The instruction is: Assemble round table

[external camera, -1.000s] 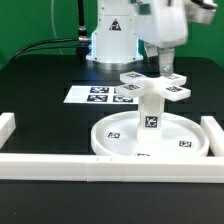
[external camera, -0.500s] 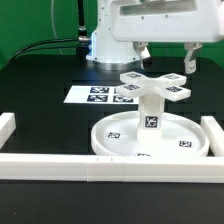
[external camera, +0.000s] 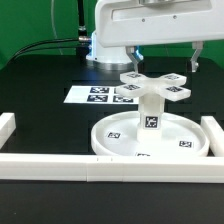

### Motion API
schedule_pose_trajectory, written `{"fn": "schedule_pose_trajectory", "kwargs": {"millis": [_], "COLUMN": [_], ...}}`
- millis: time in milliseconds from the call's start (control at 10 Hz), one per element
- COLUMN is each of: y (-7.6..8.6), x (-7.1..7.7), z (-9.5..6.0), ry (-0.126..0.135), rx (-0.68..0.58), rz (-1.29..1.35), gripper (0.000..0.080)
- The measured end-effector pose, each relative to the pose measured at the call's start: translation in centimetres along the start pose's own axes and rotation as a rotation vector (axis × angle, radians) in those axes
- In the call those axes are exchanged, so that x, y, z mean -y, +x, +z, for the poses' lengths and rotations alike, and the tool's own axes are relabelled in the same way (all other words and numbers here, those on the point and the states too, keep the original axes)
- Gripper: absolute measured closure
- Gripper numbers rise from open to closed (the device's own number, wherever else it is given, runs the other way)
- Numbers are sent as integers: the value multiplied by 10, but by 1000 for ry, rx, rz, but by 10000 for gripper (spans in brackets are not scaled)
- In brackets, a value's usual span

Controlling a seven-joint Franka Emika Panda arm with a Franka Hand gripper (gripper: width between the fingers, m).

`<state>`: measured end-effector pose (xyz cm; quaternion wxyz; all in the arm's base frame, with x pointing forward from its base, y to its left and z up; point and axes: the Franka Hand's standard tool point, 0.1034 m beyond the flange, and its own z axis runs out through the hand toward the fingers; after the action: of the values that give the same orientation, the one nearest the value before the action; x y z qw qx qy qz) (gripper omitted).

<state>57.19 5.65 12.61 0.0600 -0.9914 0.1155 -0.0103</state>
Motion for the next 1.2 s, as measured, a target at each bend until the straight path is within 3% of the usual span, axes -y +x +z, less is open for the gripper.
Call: {"fn": "schedule_pose_trajectory", "kwargs": {"millis": [100, 700, 1000, 1200], "y": [-1, 2, 1, 1], "x": [1, -3, -5, -10], "z": [0, -2, -1, -3], "ry": [-12, -25, -91, -96], "rx": [4, 8, 43, 46], "rz": [-137, -572, -1004, -1104], "gripper": [151, 151, 151, 151]}}
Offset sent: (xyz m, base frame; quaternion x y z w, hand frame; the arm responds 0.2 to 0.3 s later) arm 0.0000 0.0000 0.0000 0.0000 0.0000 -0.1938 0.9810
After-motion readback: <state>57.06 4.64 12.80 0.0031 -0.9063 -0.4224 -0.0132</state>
